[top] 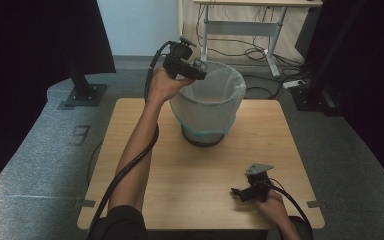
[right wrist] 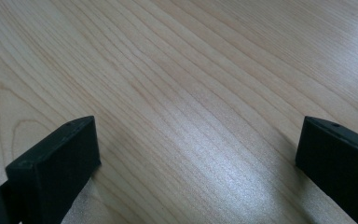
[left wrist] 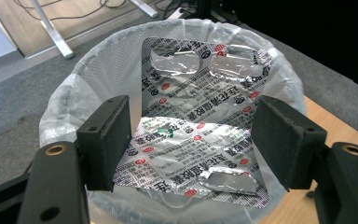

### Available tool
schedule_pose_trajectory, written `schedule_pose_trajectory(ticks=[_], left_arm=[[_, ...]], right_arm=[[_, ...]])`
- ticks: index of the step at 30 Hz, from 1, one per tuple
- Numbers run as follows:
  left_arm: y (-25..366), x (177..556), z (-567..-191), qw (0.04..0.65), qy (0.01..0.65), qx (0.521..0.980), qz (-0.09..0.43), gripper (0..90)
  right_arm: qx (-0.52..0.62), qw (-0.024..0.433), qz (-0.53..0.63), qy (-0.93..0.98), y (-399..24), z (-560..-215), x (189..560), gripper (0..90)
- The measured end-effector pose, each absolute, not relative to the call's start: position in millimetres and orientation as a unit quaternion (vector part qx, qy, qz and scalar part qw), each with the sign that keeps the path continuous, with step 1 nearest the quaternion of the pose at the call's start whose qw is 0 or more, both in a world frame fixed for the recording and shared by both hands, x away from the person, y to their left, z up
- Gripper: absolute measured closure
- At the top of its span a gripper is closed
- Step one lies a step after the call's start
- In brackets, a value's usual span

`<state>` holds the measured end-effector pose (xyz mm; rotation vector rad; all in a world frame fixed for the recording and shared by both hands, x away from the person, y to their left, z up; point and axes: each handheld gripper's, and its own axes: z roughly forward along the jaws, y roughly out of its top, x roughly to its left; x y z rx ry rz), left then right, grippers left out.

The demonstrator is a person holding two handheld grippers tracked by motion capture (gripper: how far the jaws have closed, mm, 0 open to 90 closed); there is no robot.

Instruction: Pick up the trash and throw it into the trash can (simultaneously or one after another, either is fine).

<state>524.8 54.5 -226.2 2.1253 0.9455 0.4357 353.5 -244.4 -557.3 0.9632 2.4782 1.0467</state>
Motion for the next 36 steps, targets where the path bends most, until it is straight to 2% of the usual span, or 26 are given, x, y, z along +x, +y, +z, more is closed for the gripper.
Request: schedule_pose_trajectory(ticks=[22, 24, 25, 28, 29, 34, 36], left_arm=[[34, 551, -264, 0.344, 0.388, 0.835, 0.182, 26.3], [34, 552, -266, 0.342, 0.389, 0.835, 0.185, 24.2], [34, 553, -267, 0.343, 0.389, 0.835, 0.185, 18.2], [33, 552, -269, 0.335, 0.388, 0.836, 0.195, 13.7], [33, 552, -270, 0.336, 0.388, 0.836, 0.195, 8.6], [35, 548, -270, 0.344, 0.379, 0.836, 0.197, 0.4], [37, 546, -268, 0.348, 0.377, 0.836, 0.197, 0.0]], right_arm=[[0.332, 0.141, 0.363, 0.859, -244, -557, 353, 0.0], [0.332, 0.141, 0.363, 0.859, -244, -557, 353, 0.0], [0.332, 0.141, 0.363, 0.859, -244, -557, 353, 0.0], [0.332, 0.141, 0.363, 0.859, -244, -557, 353, 0.0], [0.331, 0.141, 0.363, 0.860, -244, -557, 353, 0.0], [0.331, 0.140, 0.363, 0.860, -244, -557, 353, 0.0], [0.331, 0.140, 0.363, 0.860, -244, -557, 353, 0.0]])
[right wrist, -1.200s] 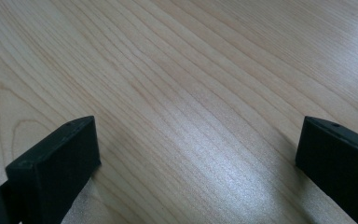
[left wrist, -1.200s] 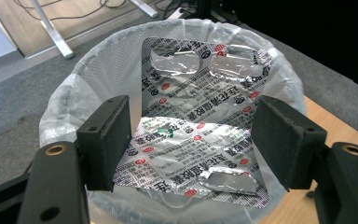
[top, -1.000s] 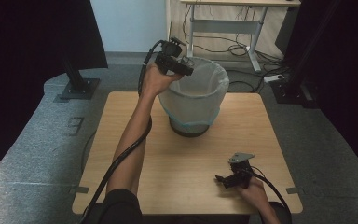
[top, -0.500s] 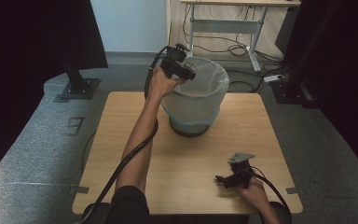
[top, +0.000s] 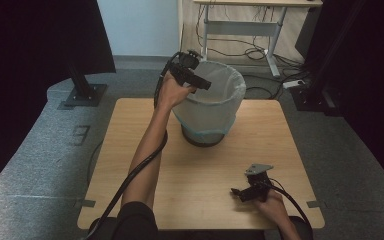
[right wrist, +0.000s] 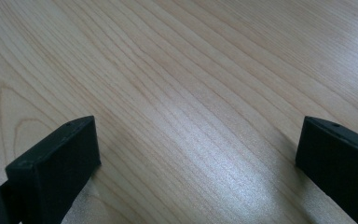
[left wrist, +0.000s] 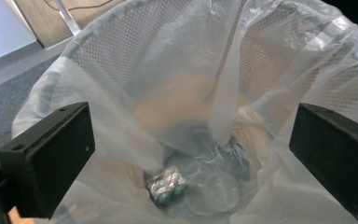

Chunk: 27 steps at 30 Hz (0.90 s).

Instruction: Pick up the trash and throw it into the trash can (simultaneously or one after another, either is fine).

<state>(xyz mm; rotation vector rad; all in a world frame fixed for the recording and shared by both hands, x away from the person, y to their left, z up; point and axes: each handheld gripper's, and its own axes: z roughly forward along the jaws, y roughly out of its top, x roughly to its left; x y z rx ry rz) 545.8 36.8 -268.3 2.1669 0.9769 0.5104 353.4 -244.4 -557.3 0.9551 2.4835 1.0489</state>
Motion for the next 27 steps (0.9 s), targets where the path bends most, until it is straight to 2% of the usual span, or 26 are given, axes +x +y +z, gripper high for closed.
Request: schedule_pose_trajectory(ticks=[27], left_arm=[[74, 490, -261, 0.385, 0.346, 0.826, 0.224, 0.0]], right_arm=[[0.331, 0.140, 0.363, 0.860, -244, -557, 353, 0.0]])
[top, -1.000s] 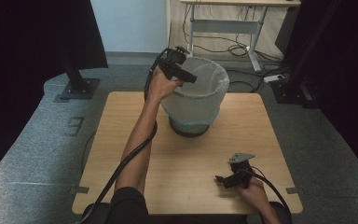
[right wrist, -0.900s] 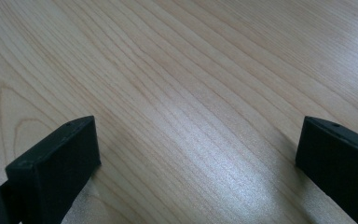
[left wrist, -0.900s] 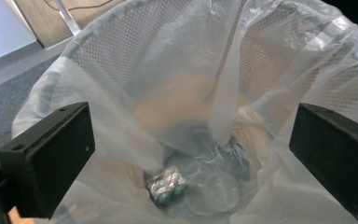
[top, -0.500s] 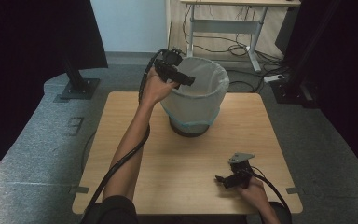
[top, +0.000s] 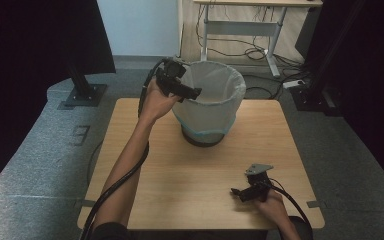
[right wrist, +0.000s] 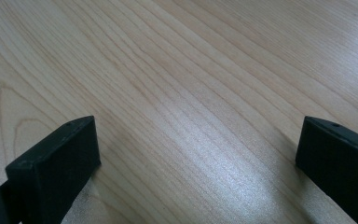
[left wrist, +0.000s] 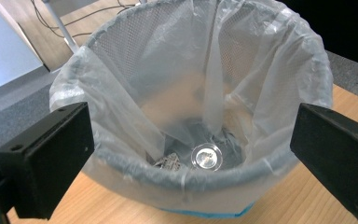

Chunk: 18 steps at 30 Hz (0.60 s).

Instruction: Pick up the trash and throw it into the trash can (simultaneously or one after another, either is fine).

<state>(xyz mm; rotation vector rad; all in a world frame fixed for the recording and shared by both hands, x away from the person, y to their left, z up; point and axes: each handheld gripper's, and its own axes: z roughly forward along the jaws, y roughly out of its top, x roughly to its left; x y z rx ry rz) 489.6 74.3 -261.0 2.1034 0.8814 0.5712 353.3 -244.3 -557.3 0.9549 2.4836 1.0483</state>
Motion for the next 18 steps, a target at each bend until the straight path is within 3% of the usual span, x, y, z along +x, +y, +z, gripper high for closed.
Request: schedule_pose_trajectory(ticks=[18], left_arm=[[109, 455, -279, 0.399, 0.335, 0.820, 0.238, 0.0]], right_arm=[[0.330, 0.141, 0.363, 0.860, -244, -557, 353, 0.0]])
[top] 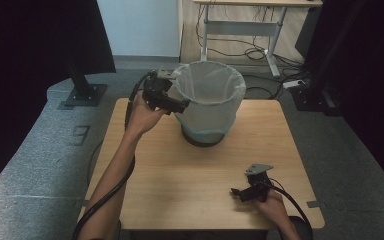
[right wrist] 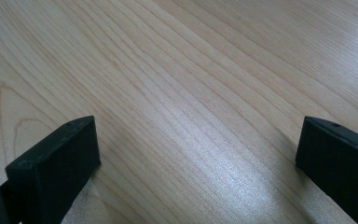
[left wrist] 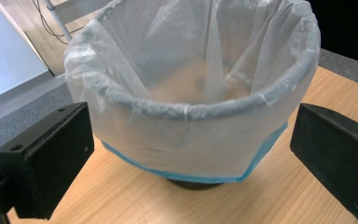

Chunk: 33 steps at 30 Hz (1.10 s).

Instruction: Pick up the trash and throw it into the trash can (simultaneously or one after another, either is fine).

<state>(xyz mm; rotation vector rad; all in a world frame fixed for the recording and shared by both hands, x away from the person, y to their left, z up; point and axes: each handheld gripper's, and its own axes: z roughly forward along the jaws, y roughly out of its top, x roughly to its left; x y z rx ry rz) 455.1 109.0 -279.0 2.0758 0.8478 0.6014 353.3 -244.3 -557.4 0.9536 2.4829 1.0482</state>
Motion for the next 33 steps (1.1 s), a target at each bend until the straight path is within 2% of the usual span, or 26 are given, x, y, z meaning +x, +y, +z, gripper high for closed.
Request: schedule_pose_trajectory(ticks=[14, 33], left_arm=[[137, 439, -311, 0.401, 0.347, 0.815, 0.233, 0.0], [157, 429, -350, 0.401, 0.361, 0.812, 0.222, 0.0]], right_arm=[[0.328, 0.142, 0.362, 0.861, -245, -557, 354, 0.0], [0.331, 0.142, 0.363, 0.860, -244, -557, 353, 0.0]])
